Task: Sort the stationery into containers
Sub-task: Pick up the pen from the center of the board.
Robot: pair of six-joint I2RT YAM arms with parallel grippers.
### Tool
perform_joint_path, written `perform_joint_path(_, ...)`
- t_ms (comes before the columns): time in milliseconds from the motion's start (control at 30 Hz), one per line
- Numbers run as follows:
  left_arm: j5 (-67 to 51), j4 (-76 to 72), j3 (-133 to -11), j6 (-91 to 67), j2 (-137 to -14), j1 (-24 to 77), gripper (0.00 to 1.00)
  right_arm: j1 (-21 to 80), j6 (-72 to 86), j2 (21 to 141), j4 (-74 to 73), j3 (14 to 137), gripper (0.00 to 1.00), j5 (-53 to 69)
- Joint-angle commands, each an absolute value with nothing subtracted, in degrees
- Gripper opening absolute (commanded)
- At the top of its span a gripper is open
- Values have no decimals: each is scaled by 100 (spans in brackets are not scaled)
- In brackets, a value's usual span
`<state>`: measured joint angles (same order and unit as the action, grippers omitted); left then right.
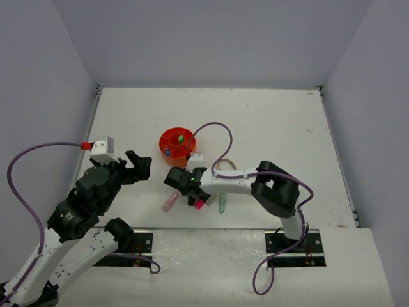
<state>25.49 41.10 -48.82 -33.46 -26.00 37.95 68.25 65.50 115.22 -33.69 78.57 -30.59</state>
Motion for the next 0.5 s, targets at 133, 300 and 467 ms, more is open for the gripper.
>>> perform_joint_path(133, 2071, 3799, -4931, -3711, -3074, 3799, 100, 6894, 6039, 10061, -3344, 7309, 1, -3781)
perform_joint_path(300, 1376, 3100, -4957, -3938, -3382, 3806, 100, 7017, 4563, 9135, -2246, 6661, 0, -3813)
perform_joint_path(467, 385, 2375, -4834, -4300, -3852, 3797, 100, 7154, 3492, 8081, -1405, 5975, 0, -3437)
